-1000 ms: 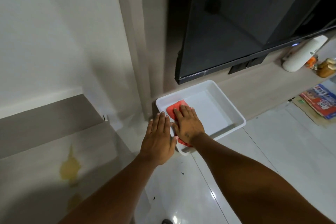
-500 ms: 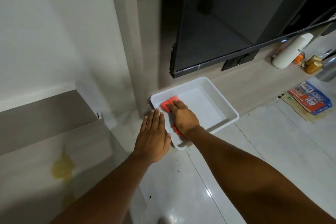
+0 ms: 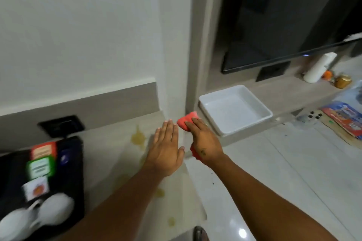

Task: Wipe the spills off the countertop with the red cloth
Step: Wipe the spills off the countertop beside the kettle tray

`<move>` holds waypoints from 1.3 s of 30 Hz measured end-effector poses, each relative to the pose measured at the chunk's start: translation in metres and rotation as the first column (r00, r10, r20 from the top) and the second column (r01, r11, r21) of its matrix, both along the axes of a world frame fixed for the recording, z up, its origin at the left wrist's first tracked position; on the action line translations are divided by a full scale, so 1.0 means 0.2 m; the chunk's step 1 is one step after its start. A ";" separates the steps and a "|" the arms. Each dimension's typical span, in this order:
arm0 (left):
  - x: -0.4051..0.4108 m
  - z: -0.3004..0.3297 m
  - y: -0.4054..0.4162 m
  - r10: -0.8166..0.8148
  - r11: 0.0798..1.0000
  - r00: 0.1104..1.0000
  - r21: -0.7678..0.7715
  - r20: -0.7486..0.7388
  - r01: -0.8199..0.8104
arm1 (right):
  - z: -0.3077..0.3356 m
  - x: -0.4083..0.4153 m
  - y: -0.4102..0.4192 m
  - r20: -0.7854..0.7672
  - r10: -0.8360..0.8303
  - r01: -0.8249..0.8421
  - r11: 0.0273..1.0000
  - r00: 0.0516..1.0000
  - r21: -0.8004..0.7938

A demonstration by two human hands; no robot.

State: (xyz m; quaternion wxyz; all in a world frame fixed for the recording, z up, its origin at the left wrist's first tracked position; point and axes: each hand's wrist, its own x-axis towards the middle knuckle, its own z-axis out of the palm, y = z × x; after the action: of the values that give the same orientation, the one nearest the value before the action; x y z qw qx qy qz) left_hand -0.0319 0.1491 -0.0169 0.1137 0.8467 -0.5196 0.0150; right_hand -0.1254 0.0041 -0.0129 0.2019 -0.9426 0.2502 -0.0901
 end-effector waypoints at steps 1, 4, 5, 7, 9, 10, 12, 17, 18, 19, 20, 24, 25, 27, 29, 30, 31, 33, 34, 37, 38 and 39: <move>0.00 0.01 0.12 0.027 1.000 1.000 0.007 0.002 -0.027 | 0.00 -0.02 0.12 0.007 0.022 -0.022 1.000 1.000 0.018; -0.02 -0.03 0.48 0.085 0.996 0.996 0.030 -0.023 -0.084 | -0.07 -0.09 0.41 0.057 0.038 -0.043 0.995 0.998 0.087; -0.02 -0.06 0.60 0.107 0.994 0.993 0.039 -0.041 -0.105 | -0.10 -0.12 0.50 0.076 0.023 -0.031 0.993 0.997 0.111; -0.03 -0.13 0.81 0.142 0.989 0.987 0.061 -0.080 -0.137 | -0.18 -0.18 0.65 0.109 -0.045 0.026 0.985 0.993 0.172; -0.06 -0.24 0.99 0.172 0.980 0.979 0.120 -0.106 -0.159 | -0.26 -0.27 0.78 0.113 -0.122 0.092 0.967 0.986 0.239; -0.07 -0.29 1.07 0.190 0.974 0.974 0.152 -0.120 -0.171 | -0.30 -0.31 0.84 0.103 -0.152 0.121 0.957 0.983 0.264; -0.10 -0.38 1.22 0.218 0.963 0.966 0.191 -0.138 -0.190 | -0.37 -0.40 0.94 0.091 -0.210 0.173 0.936 0.973 0.307; -0.13 -0.50 1.42 0.263 0.934 0.956 0.283 -0.127 -0.219 | -0.49 -0.44 1.05 0.001 -0.309 0.293 0.900 0.951 0.322; -0.12 -0.51 1.43 0.262 0.934 0.957 0.284 -0.127 -0.218 | -0.50 -0.43 1.05 -0.015 -0.305 0.297 0.915 0.952 0.273; -0.12 -0.52 1.44 0.257 0.935 0.958 0.284 -0.128 -0.213 | -0.52 -0.41 1.03 -0.028 -0.292 0.291 0.933 0.956 0.213; -0.11 -0.53 1.45 0.251 0.937 0.959 0.281 -0.130 -0.207 | -0.53 -0.38 1.01 -0.046 -0.273 0.277 0.948 0.961 0.157; -0.09 -0.56 1.44 0.232 0.944 0.964 0.267 -0.129 -0.191 | -0.54 -0.20 0.92 -0.101 -0.211 0.218 0.974 0.972 0.063; -0.09 -0.57 1.44 0.232 0.945 0.964 0.265 -0.127 -0.193 | -0.55 -0.14 0.93 -0.100 -0.209 0.216 0.974 0.973 0.065; -0.08 -0.59 1.44 0.234 0.948 0.965 0.249 -0.120 -0.199 | -0.56 -0.08 0.96 -0.111 -0.201 0.208 0.977 0.973 0.047; -0.08 -0.60 1.44 0.233 0.948 0.965 0.251 -0.121 -0.197 | -0.58 -0.13 1.00 -0.127 -0.192 0.198 0.979 0.973 0.036; -0.08 -0.60 1.44 0.232 0.949 0.965 0.246 -0.124 -0.197 | -0.59 -0.18 1.01 -0.128 -0.194 0.201 0.979 0.973 0.039; -0.08 -0.61 1.44 0.232 0.951 0.964 0.238 -0.126 -0.198 | -0.60 -0.23 1.00 -0.125 -0.200 0.207 0.978 0.972 0.038; -0.08 -0.61 1.45 0.234 0.951 0.963 0.237 -0.131 -0.199 | -0.60 -0.27 0.96 -0.125 -0.223 0.228 0.973 0.967 0.030; -0.08 -0.61 1.44 0.237 0.951 0.962 0.235 -0.133 -0.202 | -0.59 -0.24 0.91 -0.125 -0.234 0.239 0.971 0.964 0.024; -0.08 -0.60 1.44 0.240 0.947 0.962 0.248 -0.133 -0.202 | -0.56 -0.01 0.79 -0.108 -0.265 0.270 0.962 0.958 0.030; -0.08 -0.60 1.43 0.238 0.947 0.963 0.251 -0.127 -0.201 | -0.55 0.07 0.77 -0.112 -0.264 0.269 0.963 0.958 0.030; -0.08 -0.60 1.43 0.236 0.946 0.964 0.258 -0.125 -0.198 | -0.55 0.13 0.76 -0.120 -0.253 0.258 0.966 0.960 0.031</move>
State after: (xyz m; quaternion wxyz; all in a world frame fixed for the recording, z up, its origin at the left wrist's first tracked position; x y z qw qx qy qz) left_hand -0.0469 0.4357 -0.1361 0.0465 0.9049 -0.4105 -0.1022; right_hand -0.1001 0.1568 -0.1232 0.1958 -0.9011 0.3830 -0.0549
